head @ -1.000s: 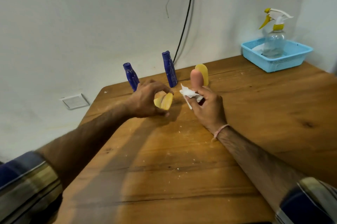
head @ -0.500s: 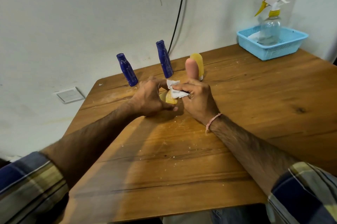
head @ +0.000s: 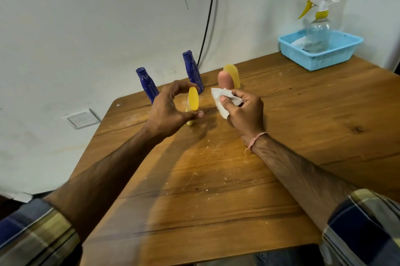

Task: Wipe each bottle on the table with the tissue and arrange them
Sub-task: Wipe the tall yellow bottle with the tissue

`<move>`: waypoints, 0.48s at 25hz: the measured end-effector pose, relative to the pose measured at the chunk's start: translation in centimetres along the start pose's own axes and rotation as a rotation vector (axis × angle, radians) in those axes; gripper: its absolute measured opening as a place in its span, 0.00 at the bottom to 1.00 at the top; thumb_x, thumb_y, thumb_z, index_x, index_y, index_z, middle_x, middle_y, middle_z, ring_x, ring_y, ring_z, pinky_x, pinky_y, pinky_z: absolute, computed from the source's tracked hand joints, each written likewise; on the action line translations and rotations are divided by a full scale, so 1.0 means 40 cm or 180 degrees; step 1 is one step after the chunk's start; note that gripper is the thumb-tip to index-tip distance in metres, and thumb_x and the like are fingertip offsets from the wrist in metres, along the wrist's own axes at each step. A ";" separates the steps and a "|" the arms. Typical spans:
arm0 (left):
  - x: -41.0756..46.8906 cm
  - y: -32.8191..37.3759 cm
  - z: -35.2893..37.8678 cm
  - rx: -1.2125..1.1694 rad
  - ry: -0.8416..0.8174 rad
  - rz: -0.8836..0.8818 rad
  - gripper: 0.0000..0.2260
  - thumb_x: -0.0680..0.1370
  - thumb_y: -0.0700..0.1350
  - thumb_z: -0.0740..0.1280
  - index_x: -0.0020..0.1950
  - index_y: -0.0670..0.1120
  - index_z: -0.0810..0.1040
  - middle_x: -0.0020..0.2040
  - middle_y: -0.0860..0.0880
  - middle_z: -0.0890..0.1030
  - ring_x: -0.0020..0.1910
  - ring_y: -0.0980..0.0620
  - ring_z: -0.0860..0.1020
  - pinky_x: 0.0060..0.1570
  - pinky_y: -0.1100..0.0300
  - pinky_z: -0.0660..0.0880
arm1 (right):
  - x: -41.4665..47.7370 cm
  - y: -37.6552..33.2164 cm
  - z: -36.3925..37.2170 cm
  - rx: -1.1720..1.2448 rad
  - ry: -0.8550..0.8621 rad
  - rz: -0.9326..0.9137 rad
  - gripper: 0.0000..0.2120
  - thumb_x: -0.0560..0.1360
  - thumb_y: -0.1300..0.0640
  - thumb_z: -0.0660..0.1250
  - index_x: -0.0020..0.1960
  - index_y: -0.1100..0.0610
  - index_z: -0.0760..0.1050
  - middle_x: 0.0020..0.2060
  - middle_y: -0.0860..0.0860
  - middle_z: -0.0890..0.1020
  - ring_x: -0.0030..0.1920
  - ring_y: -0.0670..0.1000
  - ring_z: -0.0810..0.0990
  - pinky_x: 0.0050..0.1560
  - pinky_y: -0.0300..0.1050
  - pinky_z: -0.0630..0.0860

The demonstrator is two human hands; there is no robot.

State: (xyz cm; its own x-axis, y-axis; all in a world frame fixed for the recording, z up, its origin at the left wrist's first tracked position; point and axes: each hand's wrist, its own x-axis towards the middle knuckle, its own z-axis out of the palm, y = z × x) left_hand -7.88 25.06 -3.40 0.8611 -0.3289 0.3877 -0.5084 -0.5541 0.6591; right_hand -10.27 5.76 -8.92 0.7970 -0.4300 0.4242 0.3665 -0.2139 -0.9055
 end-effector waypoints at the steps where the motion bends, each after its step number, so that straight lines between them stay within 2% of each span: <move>1: -0.011 0.001 0.002 -0.0259 0.0027 0.0018 0.29 0.66 0.49 0.83 0.63 0.52 0.77 0.62 0.56 0.81 0.66 0.57 0.76 0.69 0.47 0.72 | 0.002 0.003 0.001 -0.0155 0.0144 -0.0025 0.09 0.74 0.58 0.72 0.52 0.60 0.82 0.46 0.49 0.84 0.43 0.44 0.81 0.38 0.32 0.75; 5: -0.075 -0.031 0.005 -0.1273 0.0198 -0.0331 0.31 0.64 0.49 0.83 0.63 0.51 0.74 0.66 0.52 0.80 0.68 0.52 0.76 0.65 0.40 0.76 | -0.004 0.012 0.009 -0.0478 0.0104 -0.0248 0.09 0.74 0.56 0.72 0.52 0.59 0.82 0.45 0.49 0.84 0.43 0.44 0.80 0.37 0.27 0.73; 6: -0.096 -0.046 0.005 -0.1358 0.0280 -0.0484 0.31 0.64 0.49 0.83 0.62 0.52 0.75 0.66 0.51 0.80 0.67 0.50 0.77 0.62 0.42 0.78 | -0.004 0.014 0.009 -0.0558 0.0092 -0.0323 0.08 0.74 0.57 0.73 0.51 0.60 0.82 0.44 0.48 0.83 0.42 0.44 0.80 0.37 0.25 0.72; 8: -0.140 -0.074 0.002 -0.1180 0.0456 -0.0724 0.29 0.63 0.51 0.83 0.60 0.57 0.76 0.63 0.51 0.79 0.62 0.49 0.78 0.52 0.54 0.82 | -0.009 0.012 0.010 -0.0724 0.0052 -0.0553 0.07 0.73 0.58 0.73 0.49 0.60 0.82 0.42 0.47 0.82 0.41 0.44 0.79 0.35 0.23 0.70; 10: -0.180 -0.100 0.000 -0.0897 0.0507 -0.0941 0.26 0.65 0.50 0.81 0.58 0.62 0.75 0.60 0.52 0.77 0.56 0.51 0.79 0.42 0.62 0.81 | -0.017 0.013 0.012 -0.0946 -0.0089 -0.0906 0.05 0.72 0.61 0.73 0.48 0.60 0.81 0.43 0.52 0.83 0.41 0.46 0.79 0.38 0.27 0.73; 12: -0.207 -0.118 0.008 -0.0841 0.0428 -0.1198 0.26 0.67 0.45 0.81 0.60 0.59 0.74 0.59 0.52 0.78 0.53 0.52 0.81 0.38 0.63 0.81 | -0.021 0.018 0.012 -0.1192 -0.0355 -0.1147 0.08 0.71 0.63 0.73 0.50 0.61 0.82 0.46 0.54 0.83 0.45 0.49 0.80 0.45 0.39 0.79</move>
State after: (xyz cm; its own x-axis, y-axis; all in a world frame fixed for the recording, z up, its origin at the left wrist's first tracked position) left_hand -12.60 30.15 -9.90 0.9868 -0.0310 0.1591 -0.1583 -0.3967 0.9042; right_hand -10.46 6.40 -9.92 0.7058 -0.1799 0.6851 0.4462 -0.6383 -0.6273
